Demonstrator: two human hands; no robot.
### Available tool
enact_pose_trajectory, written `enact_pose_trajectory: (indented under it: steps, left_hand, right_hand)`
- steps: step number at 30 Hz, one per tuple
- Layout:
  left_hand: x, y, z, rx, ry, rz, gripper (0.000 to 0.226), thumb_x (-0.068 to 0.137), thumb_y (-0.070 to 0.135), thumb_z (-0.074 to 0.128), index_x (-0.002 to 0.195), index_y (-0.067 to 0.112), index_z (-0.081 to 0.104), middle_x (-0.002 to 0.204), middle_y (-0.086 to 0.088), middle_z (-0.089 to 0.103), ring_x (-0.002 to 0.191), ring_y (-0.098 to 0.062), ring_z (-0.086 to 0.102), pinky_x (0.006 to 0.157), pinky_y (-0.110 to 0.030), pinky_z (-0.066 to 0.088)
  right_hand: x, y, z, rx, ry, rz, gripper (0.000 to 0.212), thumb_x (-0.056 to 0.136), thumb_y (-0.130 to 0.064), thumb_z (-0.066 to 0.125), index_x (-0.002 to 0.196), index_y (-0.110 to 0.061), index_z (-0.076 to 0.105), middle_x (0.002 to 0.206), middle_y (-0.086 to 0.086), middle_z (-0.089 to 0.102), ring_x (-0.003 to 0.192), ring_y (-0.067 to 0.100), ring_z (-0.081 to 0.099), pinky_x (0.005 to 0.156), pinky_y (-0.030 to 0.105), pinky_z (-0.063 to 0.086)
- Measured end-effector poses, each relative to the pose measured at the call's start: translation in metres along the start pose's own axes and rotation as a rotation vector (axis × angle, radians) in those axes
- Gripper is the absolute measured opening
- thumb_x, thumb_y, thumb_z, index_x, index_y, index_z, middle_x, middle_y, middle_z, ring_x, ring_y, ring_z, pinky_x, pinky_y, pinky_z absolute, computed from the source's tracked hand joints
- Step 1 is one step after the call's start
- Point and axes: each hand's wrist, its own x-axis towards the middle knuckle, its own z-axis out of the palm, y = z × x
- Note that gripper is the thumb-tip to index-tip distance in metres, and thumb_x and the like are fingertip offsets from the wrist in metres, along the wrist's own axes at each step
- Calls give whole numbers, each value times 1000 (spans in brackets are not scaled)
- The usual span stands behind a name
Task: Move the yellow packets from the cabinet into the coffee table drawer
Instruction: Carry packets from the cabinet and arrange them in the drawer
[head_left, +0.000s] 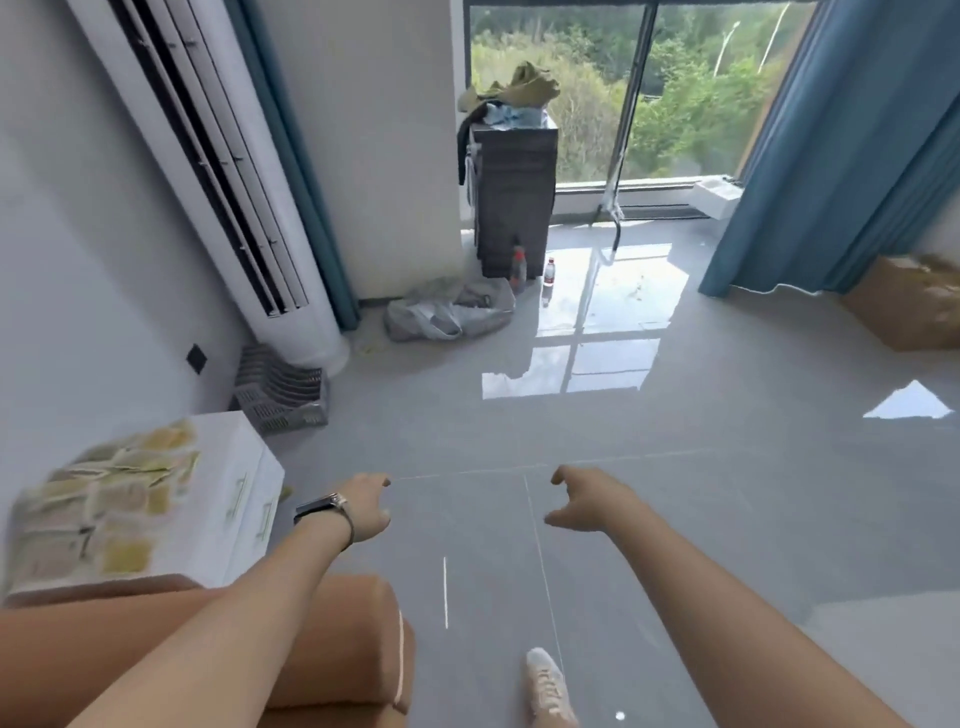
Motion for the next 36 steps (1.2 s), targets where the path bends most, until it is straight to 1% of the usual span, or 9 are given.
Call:
enact_pose_trajectory:
  steps: [4, 9, 15, 22, 25, 29, 30, 32, 36]
  left_hand:
    - [50, -16, -29, -74, 2, -110, 55, 93, 24, 50, 146, 18, 35, 147, -9, 40, 128, -27, 48, 101, -32, 42]
    - [99, -43, -71, -201, 54, -252, 55, 93, 26, 50, 146, 20, 35, 147, -9, 40, 128, -27, 49, 102, -34, 42]
    - [112, -124, -83, -350, 57, -469, 58, 92, 32, 49, 147, 24, 32, 149, -7, 37, 127, -27, 48, 98, -38, 45]
    - [109, -233, -66, -515, 17, -764, 54, 97, 29, 45, 148, 22, 31, 145, -7, 39, 107, -23, 59, 75, -29, 45]
    - [115, -270, -63, -574, 16, -822, 53, 96, 28, 45, 148, 22, 31, 144, -7, 41, 90, -19, 60, 64, -27, 44]
    - [123, -307, -69, -671, 62, -882, 52, 96, 25, 45, 147, 21, 32, 143, -7, 42, 106, -21, 59, 88, -36, 52]
    - [127, -318, -71, -703, 68, -899, 52, 97, 25, 46, 147, 21, 33, 141, -7, 45, 104, -20, 59, 91, -37, 52]
    - [134, -331, -72, -759, 70, -915, 53, 97, 26, 46, 148, 21, 32, 137, -7, 49, 98, -19, 57, 92, -37, 51]
    - [161, -378, -74, -860, 96, -965, 52, 98, 26, 45, 148, 21, 31, 141, -9, 48, 113, -22, 58, 93, -36, 50]
  right_hand:
    - [77, -32, -46, -87, -6, -80, 65, 86, -43, 63, 143, -27, 37, 135, -1, 48, 124, 22, 49, 95, 36, 46]
    - [180, -88, -101, -217, -39, -211, 64, 87, -43, 63, 143, -23, 39, 139, 3, 47, 127, 25, 47, 99, 37, 44]
    - [275, -222, -112, -416, -139, -491, 61, 89, -44, 59, 143, -22, 40, 139, 6, 49, 126, 28, 48, 98, 37, 45]
    - [338, -385, -88, -542, -228, -734, 57, 90, -41, 58, 142, -24, 41, 139, 2, 50, 125, 25, 49, 96, 40, 48]
    - [359, -437, -84, -585, -244, -776, 55, 90, -39, 58, 141, -25, 42, 139, 0, 51, 125, 22, 50, 95, 37, 48]
    - [380, -497, -79, -628, -263, -817, 53, 90, -35, 56, 141, -26, 42, 139, -1, 50, 125, 21, 51, 95, 36, 48]
    - [386, -514, -76, -645, -273, -829, 53, 90, -34, 56, 141, -26, 43, 139, -2, 51, 124, 21, 51, 95, 36, 48]
    - [393, -537, -72, -664, -299, -845, 53, 90, -32, 55, 141, -26, 43, 138, -2, 52, 123, 20, 52, 95, 35, 48]
    - [426, -608, -58, -710, -324, -909, 51, 89, -31, 54, 139, -27, 45, 135, -2, 55, 120, 21, 54, 91, 34, 50]
